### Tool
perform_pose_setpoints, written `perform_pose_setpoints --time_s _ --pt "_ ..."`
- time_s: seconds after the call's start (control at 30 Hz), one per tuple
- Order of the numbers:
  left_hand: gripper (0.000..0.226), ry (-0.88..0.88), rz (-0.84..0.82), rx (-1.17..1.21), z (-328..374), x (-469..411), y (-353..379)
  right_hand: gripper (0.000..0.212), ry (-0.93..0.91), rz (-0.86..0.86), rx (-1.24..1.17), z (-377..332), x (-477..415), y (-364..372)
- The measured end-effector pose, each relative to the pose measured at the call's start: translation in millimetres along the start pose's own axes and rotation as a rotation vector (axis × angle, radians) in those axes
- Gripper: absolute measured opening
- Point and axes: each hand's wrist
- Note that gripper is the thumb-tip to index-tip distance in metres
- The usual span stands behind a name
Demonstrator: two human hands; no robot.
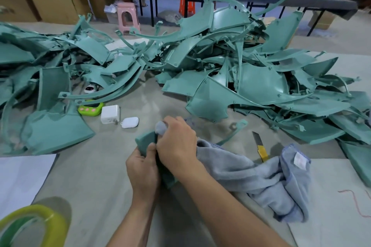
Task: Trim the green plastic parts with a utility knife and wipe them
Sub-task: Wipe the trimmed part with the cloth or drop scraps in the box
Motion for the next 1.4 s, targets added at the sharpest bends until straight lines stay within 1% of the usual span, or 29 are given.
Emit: perform_pose_setpoints --time_s 0.07,0.17,0.23,0.3,0.37,0.43,0.53,0.6,0.67,0.77,0.9,1.0,1.1,1.17,1.2,1.23,1.3,1.4 --pt "0.022 -0.004 -0.014 0.005 -2 0 0 0.013 -0.102 -0.054 -0.103 1 4 -6" --pt "0.012 -0.027 -0.055 0.08 -3 2 0 0.031 -0.22 -0.194 -0.247 7 4 -18" --pt "0.017 -0.064 -0.095 0.155 -3 3 -1 0.036 -0.248 -0.247 -0.269 9 4 -20" --pt "0.019 -0.101 -0.181 0.207 -1 3 -1 0.034 -0.216 -0.201 -0.245 9 1 -18" --pt "0.021 -0.125 -0.285 0.261 4 3 1 0.03 -0.148 -0.069 -0.167 8 1 -15" --pt "0.023 -0.17 -0.31 0.35 8 5 0 0.027 -0.147 -0.009 -0.148 7 10 -12" --pt "0.028 -0.251 -0.294 0.511 12 6 -4 0.033 -0.182 -0.056 -0.234 13 35 -10" --pt "0.023 -0.303 -0.252 0.575 13 5 -3 0.034 -0.173 -0.099 -0.254 23 49 -11" --pt "0.019 -0.314 -0.211 0.536 12 3 -1 0.033 -0.179 -0.124 -0.196 32 64 -10" --pt "0.022 -0.281 -0.159 0.443 8 3 3 0.03 -0.164 -0.125 -0.042 44 80 -10" --pt "0.023 -0.251 -0.091 0.419 7 2 3 0.013 -0.062 -0.024 0.132 65 76 -19" --pt "0.021 -0.247 -0.038 0.414 6 0 3 0.019 -0.068 -0.008 0.263 78 73 -26" --pt "0.018 -0.251 0.052 0.36 5 -7 -3 0.026 -0.047 0.076 0.351 93 70 -30" --pt "0.017 -0.239 0.083 0.306 3 -12 -9 0.019 0.033 0.155 0.369 107 61 -34" --pt "0.017 -0.228 0.092 0.277 1 -14 -12 0.014 0.089 0.198 0.346 115 55 -38" --pt "0.016 -0.219 0.098 0.248 0 -15 -14 0.013 0.136 0.242 0.306 122 49 -42" --pt "0.016 -0.2 0.105 0.206 0 -16 -15 0.024 0.163 0.3 0.251 134 41 -52" --pt "0.016 -0.171 0.118 0.144 1 -16 -14 0.029 0.201 0.255 0.234 142 32 -64"
Point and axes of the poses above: each hand's wrist, its own x-axis away from the middle knuckle, its own y-axis out of the palm, z = x × y, and after that the axes turned 4 degrees about x, right-handed
